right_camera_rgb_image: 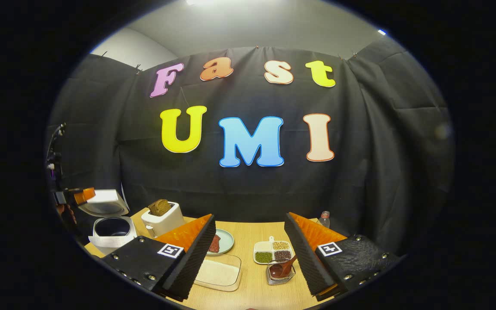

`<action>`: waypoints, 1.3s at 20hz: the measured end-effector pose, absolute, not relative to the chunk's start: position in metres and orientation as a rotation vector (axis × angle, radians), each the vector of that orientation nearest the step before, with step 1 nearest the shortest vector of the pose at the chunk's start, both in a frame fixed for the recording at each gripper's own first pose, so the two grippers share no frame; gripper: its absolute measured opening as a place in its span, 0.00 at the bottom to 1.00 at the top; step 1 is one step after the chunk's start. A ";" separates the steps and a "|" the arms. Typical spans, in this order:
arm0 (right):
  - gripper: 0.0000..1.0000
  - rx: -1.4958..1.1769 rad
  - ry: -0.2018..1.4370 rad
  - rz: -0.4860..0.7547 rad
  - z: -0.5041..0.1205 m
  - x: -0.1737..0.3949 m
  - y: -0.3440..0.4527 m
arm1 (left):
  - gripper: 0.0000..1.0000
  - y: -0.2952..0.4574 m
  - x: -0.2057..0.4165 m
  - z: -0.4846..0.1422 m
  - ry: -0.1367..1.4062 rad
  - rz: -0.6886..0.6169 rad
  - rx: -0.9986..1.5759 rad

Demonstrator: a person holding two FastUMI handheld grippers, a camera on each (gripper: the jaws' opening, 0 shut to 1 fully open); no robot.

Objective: Close the left gripper, press the button to open the rice cooker; take a wooden spoon from the chopstick holder with the right hand, scoop a spoonful of rice and pour it into the rice cooker, then put the wooden spoon back into the chopstick holder.

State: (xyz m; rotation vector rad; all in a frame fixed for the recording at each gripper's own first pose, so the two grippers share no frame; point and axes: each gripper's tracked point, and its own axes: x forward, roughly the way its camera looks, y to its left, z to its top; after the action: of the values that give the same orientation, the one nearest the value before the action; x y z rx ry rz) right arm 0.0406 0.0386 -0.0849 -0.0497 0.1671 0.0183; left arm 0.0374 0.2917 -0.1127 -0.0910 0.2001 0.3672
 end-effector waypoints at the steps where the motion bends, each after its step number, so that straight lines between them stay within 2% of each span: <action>1: 0.98 -0.046 0.159 0.021 -0.082 0.040 0.038 | 0.92 0.281 0.035 -0.093 0.146 0.349 -0.092; 3: 0.98 -0.039 0.136 0.028 -0.077 0.040 0.037 | 0.95 0.252 0.028 -0.064 0.061 0.295 -0.088; 5: 0.97 -0.013 0.116 0.033 -0.072 0.039 0.032 | 0.94 0.231 0.023 -0.050 0.013 0.269 -0.048; 15: 0.98 0.044 0.138 -0.059 -0.093 0.041 -0.040 | 0.95 0.130 0.015 -0.056 -0.009 0.150 -0.029; 21: 0.97 0.132 0.237 -0.050 -0.147 0.063 -0.084 | 0.94 0.094 0.015 -0.061 0.022 0.093 0.003; 22: 0.98 0.143 0.251 -0.062 -0.157 0.070 -0.095 | 0.96 0.091 0.013 -0.062 0.022 0.092 0.010; 26: 0.98 0.123 0.320 -0.081 -0.204 0.092 -0.117 | 0.94 0.092 0.005 -0.064 0.042 0.124 0.028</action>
State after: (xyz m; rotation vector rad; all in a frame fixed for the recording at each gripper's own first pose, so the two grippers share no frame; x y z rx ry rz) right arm 0.0917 -0.1166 -0.2042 0.1226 0.3199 -0.0813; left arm 0.0047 0.0924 -0.0645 0.0275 0.0416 0.1239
